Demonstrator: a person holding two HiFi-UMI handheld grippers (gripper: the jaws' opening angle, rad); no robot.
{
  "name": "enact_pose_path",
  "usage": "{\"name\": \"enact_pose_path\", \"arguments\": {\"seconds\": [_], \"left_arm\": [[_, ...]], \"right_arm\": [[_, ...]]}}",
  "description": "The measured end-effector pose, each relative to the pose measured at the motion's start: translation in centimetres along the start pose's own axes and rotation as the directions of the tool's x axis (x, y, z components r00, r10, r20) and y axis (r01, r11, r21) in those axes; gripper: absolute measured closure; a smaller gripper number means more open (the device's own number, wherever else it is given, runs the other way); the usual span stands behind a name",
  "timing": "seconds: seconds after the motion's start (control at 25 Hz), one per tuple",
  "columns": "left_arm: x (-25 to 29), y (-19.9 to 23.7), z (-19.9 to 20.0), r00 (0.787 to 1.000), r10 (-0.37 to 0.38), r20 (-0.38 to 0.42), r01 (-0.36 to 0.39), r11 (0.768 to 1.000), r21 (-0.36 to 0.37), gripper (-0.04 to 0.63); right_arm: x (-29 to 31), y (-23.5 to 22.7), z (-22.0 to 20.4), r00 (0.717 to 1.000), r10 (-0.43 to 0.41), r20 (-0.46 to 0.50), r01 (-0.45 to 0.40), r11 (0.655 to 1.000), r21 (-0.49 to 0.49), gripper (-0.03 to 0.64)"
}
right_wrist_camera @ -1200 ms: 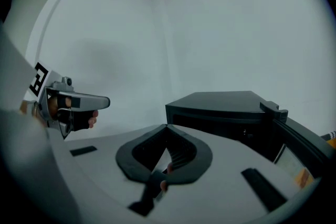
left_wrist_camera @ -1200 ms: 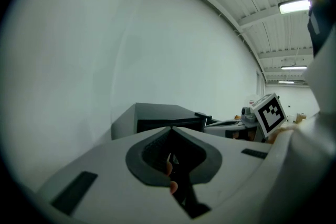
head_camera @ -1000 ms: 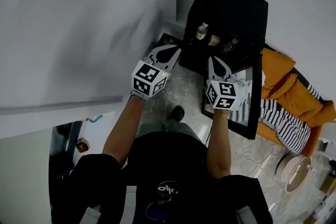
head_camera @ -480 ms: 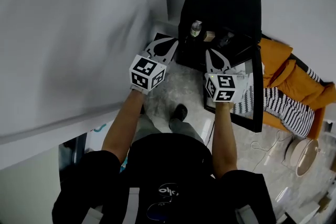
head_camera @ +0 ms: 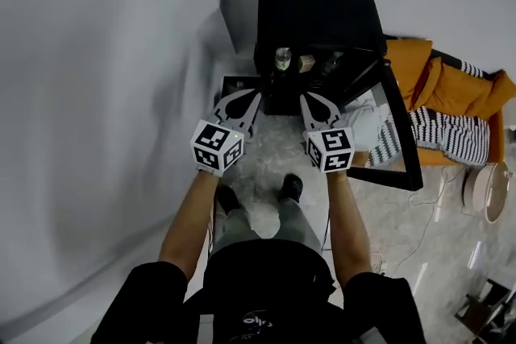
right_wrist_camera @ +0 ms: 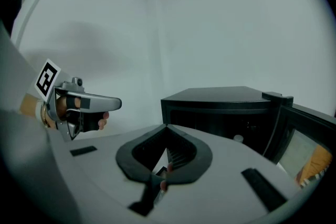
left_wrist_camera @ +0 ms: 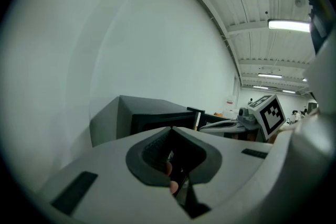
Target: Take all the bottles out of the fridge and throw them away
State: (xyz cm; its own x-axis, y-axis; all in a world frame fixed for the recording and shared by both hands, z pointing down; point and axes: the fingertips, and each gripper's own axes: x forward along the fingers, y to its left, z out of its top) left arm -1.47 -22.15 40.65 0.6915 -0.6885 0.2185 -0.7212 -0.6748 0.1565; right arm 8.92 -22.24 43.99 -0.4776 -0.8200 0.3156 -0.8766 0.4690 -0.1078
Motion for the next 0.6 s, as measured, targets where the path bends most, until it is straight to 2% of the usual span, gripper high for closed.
{"name": "enact_pose_path", "arguments": {"seconds": [0.28, 0.6], "left_arm": [[2.0, 1.2, -2.4, 0.999, -0.016, -0.036, 0.018, 0.999, 0.046, 0.594], [5.1, 3.1, -5.3, 0.998, 0.025, -0.049, -0.022, 0.997, 0.070, 0.594]], "right_arm": [[1.6, -1.7, -2.0, 0.999, -0.039, 0.006, 0.038, 0.999, 0.015, 0.617], [4.9, -4.2, -5.2, 0.998, -0.049, 0.032, 0.048, 0.998, 0.029, 0.617]]}}
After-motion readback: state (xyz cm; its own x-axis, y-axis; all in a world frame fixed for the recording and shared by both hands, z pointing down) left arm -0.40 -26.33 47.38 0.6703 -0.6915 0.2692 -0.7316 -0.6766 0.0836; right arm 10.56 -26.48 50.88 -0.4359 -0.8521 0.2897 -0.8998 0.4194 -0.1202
